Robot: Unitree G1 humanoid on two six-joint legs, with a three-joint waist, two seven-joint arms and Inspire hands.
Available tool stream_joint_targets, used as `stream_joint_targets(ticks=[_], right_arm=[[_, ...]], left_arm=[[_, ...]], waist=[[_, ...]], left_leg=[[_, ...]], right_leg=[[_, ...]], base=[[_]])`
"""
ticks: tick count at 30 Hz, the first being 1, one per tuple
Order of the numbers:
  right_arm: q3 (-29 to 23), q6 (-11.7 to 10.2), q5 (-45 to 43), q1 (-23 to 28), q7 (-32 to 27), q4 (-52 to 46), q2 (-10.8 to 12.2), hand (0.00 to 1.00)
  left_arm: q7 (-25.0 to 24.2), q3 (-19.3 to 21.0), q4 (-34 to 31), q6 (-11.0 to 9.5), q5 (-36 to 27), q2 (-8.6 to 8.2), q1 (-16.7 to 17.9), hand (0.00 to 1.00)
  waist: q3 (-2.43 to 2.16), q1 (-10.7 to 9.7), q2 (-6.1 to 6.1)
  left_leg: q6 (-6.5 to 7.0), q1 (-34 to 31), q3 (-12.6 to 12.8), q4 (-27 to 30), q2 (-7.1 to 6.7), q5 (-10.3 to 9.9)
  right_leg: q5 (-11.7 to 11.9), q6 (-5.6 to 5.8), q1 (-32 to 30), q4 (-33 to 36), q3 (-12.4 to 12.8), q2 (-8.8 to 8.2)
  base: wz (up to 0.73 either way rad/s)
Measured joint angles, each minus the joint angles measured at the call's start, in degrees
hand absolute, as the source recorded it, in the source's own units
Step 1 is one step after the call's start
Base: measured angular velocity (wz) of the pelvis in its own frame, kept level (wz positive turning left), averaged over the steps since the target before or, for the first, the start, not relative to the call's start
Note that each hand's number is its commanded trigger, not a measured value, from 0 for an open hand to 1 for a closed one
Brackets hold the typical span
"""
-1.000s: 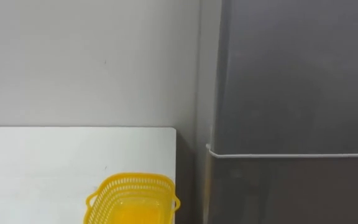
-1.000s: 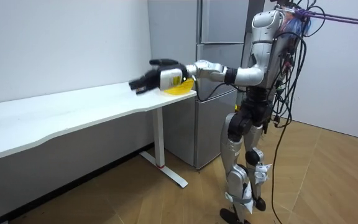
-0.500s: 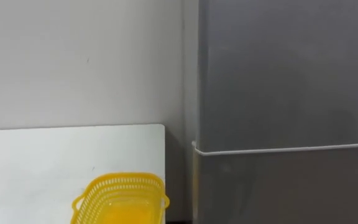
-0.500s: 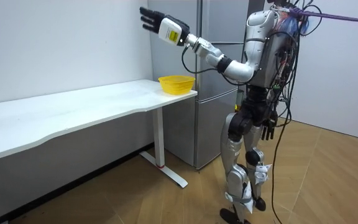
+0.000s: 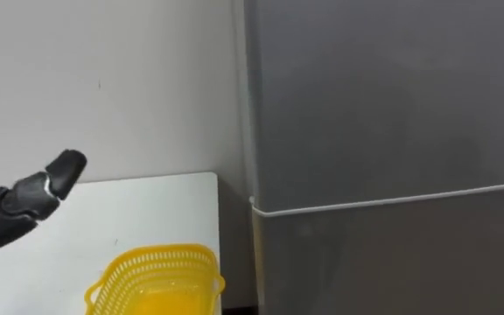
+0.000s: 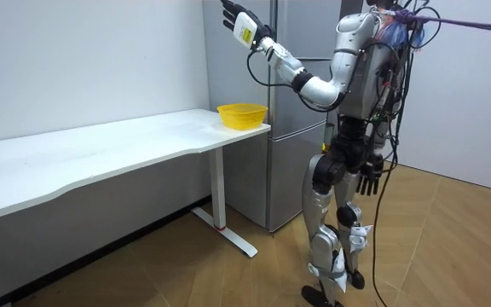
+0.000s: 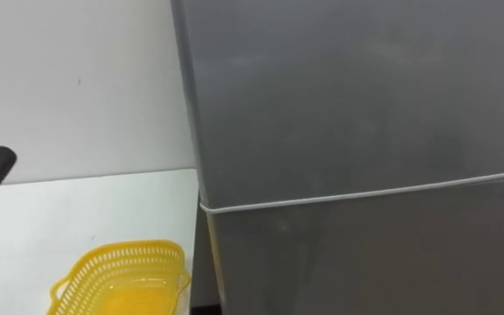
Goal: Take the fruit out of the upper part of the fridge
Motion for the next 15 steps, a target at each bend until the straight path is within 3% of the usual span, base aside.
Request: stream_joint_targets(ticks=[5, 15], right_arm=[[0.0, 0.5, -0.1, -0.4, 0.0, 0.0, -0.1, 0.0], [0.2, 1.8, -0.2, -0.8, -1.2, 0.6, -0.3, 0.0]], left_arm=[[-4.6, -2.5, 1.1, 2.8, 2.7, 0.17, 0.0, 0.0], [-10.4, -8.7, 2.4, 5.8, 4.6, 1.21, -0.2, 0.0]], waist=[[0.11, -1.5, 0.3], [0.21, -3.5, 0.06]], left_leg=[[0.0, 0.0, 0.0, 0.0, 0.01, 0.0], [0.01, -0.4, 1.0, 0.0, 0.19, 0.0]], right_leg=[[0.0, 0.0, 0.1, 0.2, 0.2, 0.05], [0.1, -0.1, -1.0, 0.3, 1.2, 0.17]], base=[[0.0], [-0.04]])
